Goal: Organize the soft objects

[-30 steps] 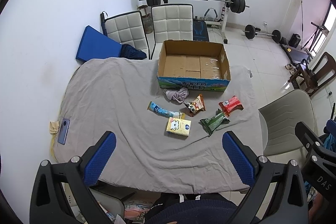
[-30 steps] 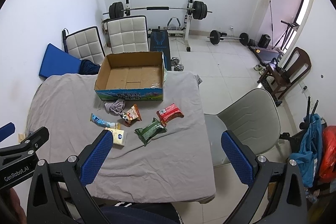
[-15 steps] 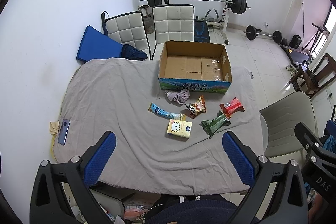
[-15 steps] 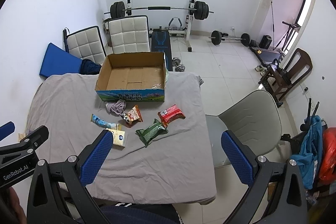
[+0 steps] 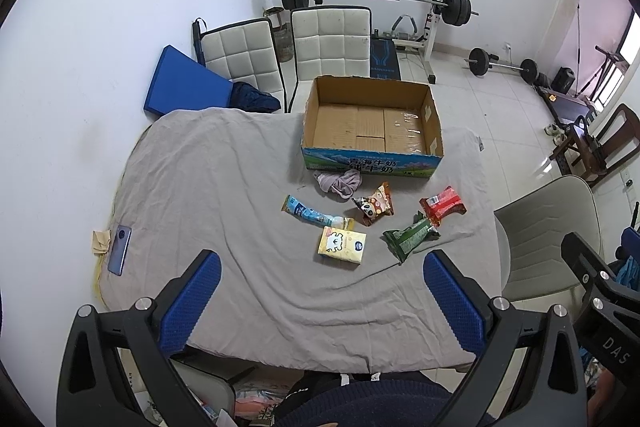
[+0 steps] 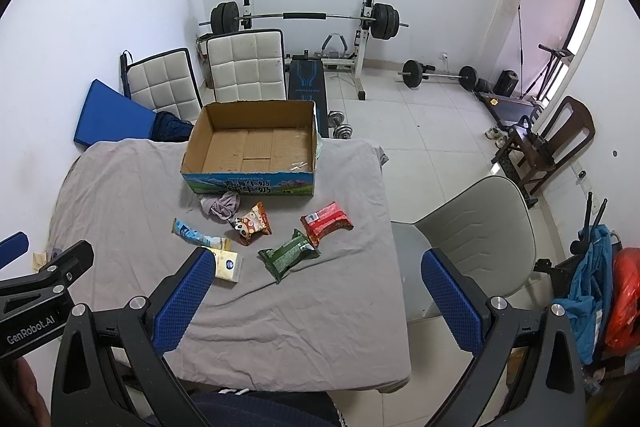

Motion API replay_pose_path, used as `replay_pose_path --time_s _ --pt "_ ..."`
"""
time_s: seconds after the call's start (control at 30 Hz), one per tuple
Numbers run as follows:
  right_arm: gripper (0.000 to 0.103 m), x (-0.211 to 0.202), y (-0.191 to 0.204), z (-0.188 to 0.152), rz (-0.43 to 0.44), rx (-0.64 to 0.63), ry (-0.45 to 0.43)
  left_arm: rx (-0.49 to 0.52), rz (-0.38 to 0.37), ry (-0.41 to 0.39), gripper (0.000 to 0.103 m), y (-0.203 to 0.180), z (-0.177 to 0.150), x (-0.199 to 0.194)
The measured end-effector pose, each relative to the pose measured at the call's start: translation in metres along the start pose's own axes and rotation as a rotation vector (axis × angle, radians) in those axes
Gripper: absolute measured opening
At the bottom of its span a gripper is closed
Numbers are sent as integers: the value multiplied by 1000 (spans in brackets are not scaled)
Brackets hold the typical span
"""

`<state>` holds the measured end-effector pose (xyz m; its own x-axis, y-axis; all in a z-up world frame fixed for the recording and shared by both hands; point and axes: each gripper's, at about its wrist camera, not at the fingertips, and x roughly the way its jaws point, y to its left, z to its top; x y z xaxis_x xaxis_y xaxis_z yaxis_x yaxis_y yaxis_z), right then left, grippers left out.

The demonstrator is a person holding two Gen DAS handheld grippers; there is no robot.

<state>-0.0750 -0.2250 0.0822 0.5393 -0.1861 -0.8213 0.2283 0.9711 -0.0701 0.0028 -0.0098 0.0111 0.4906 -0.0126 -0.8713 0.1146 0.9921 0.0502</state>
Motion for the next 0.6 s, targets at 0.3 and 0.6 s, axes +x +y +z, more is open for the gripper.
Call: replay_pose_path --time_s 0.3,0.6 --pt "103 2 1 -1 -2 0 -2 2 -4 4 103 2 -1 1" --pt "103 13 4 1 4 -1 11 0 -2 16 103 0 0 8"
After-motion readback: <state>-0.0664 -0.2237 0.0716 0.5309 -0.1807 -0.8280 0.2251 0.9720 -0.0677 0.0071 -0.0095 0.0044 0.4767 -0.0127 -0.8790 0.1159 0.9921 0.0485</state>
